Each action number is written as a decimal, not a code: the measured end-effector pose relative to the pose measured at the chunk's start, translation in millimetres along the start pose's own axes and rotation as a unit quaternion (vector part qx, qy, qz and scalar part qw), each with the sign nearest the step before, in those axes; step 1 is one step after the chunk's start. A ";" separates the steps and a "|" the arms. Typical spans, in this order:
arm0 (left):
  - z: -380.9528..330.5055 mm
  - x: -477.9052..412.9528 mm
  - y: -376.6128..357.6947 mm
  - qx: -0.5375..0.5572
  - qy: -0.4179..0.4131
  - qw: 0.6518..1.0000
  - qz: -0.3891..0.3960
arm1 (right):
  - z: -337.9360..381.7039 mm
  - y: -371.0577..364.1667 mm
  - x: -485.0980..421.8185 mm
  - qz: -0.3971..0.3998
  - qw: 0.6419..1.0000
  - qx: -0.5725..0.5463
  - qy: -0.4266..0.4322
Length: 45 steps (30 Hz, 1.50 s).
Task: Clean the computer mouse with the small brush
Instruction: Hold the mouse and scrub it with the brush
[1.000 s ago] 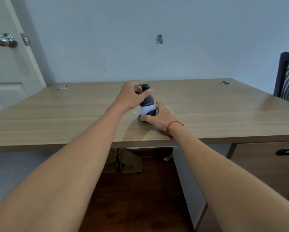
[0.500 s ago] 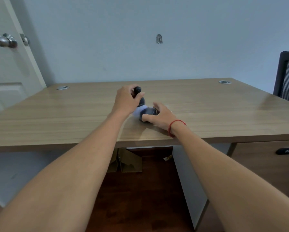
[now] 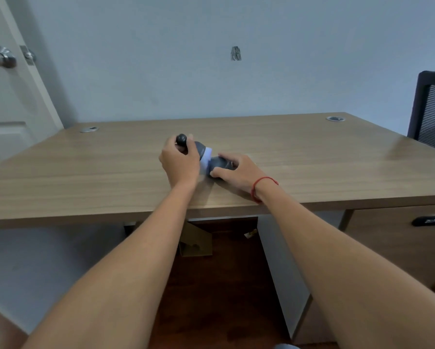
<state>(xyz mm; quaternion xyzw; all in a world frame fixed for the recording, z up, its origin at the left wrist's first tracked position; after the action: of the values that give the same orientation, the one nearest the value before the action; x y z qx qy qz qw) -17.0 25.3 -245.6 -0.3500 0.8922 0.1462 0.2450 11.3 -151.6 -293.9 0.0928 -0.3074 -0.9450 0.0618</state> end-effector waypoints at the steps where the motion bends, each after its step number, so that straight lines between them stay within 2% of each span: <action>1: -2.4 1.6 -2.5 -0.017 -0.012 1.000 0.006 | 0.2 0.2 -0.8 0.000 1.000 0.002 0.006; 4: 1.3 5.0 -4.0 -0.087 -0.018 0.996 0.010 | 1.4 -0.2 -3.0 0.006 1.000 0.011 0.021; 10: 6.8 -1.5 -0.1 0.017 0.019 1.000 -0.002 | -0.1 -1.0 -9.0 -0.001 1.000 0.021 0.021; 16: 8.2 2.7 0.4 -0.029 0.024 0.999 -0.008 | 2.9 -3.1 -7.7 0.004 0.999 0.041 0.030; 19: 12.0 -1.1 -0.4 0.026 0.041 0.999 0.007 | 2.8 -2.8 -7.8 0.005 0.999 0.040 0.030; 21: 15.0 -1.9 5.2 0.044 0.053 0.997 -0.015 | 3.9 -0.7 -7.4 -0.004 0.999 0.033 0.030; 25: 9.4 0.0 -1.3 -0.028 0.027 0.999 0.004 | 5.0 -0.4 -3.3 -0.007 0.999 0.021 0.031; 27: 11.4 -0.6 -2.9 -0.006 0.032 0.999 0.012 | 4.3 -0.3 -2.5 -0.007 0.999 0.015 0.032; 31: 11.5 -1.9 6.3 0.060 0.033 0.997 -0.025 | 1.9 3.6 -3.4 -0.032 0.999 0.010 0.019; 33: 7.2 -0.6 -0.8 0.035 0.013 0.999 0.003 | 1.1 3.1 -2.3 -0.034 0.999 0.006 0.019; 35: 5.8 1.7 -6.9 -0.035 -0.003 0.999 0.025 | 0.1 3.4 -0.9 -0.035 0.999 -0.010 0.021; 37: 3.5 3.6 -5.6 -0.075 -0.016 0.997 0.021 | -0.5 4.1 -0.1 -0.037 0.999 -0.019 0.018; 42: -5.1 4.1 3.5 0.067 -0.009 0.998 -0.008 | -4.0 3.5 0.6 -0.039 0.999 -0.020 -0.002; 45: 1.4 4.6 -5.7 -0.029 -0.011 0.999 0.029 | -6.1 3.7 1.2 -0.040 0.999 -0.020 -0.017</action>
<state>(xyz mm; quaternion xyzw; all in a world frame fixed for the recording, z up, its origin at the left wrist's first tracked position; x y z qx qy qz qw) -15.5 19.3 -249.7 -0.3291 0.8948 0.1826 0.2402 11.7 -158.3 -296.7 0.0880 -0.2853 -0.9542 0.0206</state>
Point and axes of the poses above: each hand's wrist, its own x-axis away from the middle knuckle, its own y-axis out of the back of the hand, z = x × y, the point moved 10 cm from there along -x, towards the middle knuckle, and after that the axes turned 2 degrees about x, right-handed, at the moved point
